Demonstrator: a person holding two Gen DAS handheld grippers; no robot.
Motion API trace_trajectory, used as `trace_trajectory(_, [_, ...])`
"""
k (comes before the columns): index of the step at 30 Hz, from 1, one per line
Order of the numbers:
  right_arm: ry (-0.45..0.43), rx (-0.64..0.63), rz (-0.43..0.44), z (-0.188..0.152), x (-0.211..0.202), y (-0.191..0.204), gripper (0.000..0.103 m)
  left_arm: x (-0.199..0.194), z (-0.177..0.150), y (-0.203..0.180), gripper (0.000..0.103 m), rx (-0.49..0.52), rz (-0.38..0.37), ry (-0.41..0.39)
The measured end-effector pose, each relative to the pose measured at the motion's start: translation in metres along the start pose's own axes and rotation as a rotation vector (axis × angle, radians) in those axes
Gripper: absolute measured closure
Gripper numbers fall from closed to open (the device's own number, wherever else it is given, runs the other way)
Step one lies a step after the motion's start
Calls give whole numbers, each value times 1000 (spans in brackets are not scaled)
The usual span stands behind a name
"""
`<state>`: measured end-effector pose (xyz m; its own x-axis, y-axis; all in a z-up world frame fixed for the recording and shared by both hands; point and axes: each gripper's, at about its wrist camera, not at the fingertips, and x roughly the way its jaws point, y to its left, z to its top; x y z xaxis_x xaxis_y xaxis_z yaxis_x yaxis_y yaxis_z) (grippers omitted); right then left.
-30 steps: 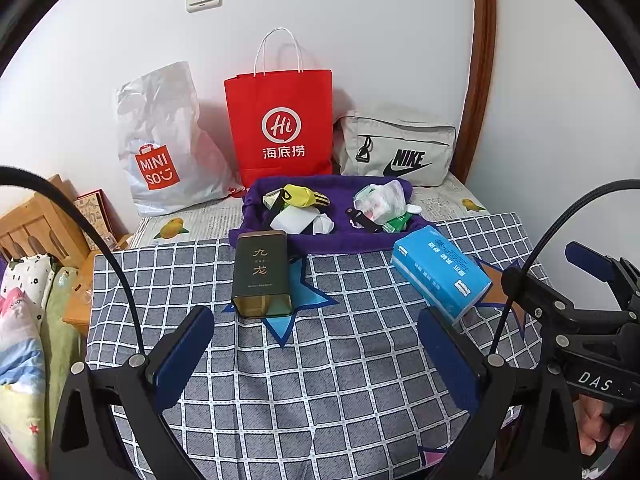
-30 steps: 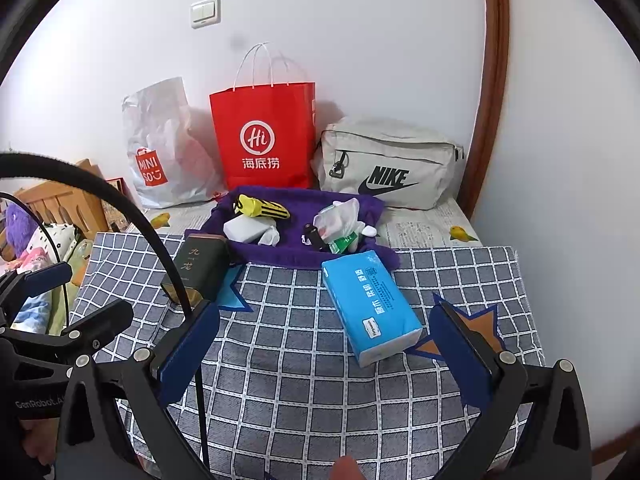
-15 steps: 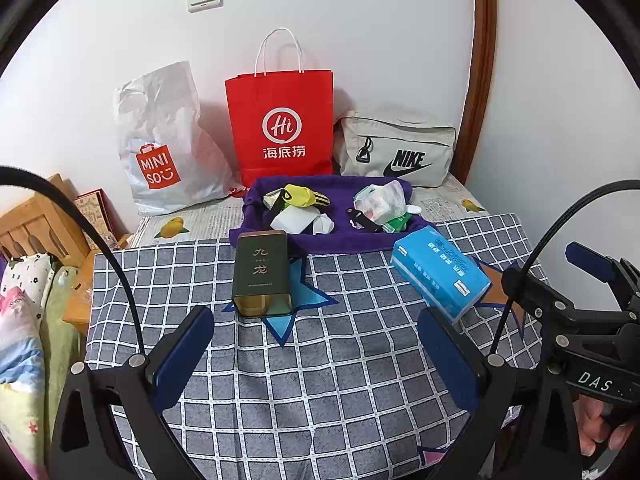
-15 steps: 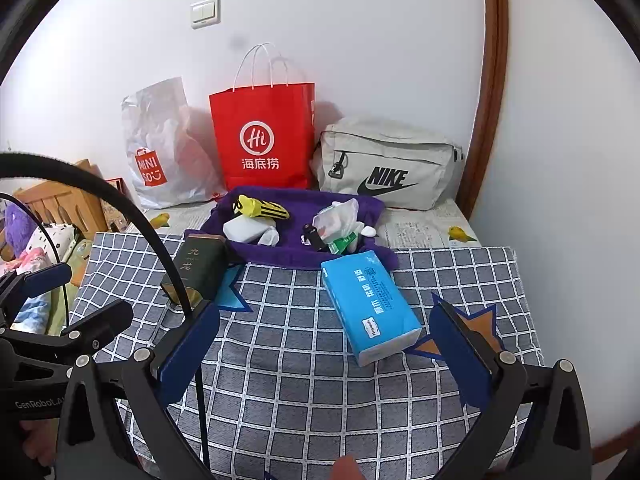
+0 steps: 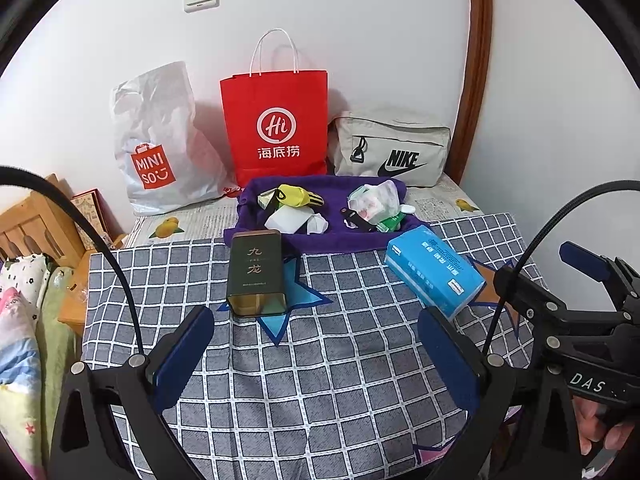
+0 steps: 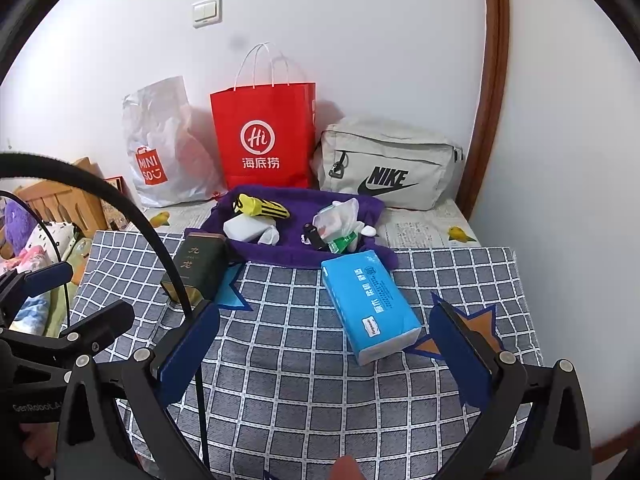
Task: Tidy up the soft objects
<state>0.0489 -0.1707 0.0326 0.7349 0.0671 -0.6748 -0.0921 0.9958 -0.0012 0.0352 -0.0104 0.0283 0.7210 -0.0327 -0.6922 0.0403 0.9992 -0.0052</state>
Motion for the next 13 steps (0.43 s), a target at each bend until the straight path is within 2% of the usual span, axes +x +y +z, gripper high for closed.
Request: trace_trajectory(13, [2,5,-2,0,1,-2,0,1,-1,-1,0,1,2,-3])
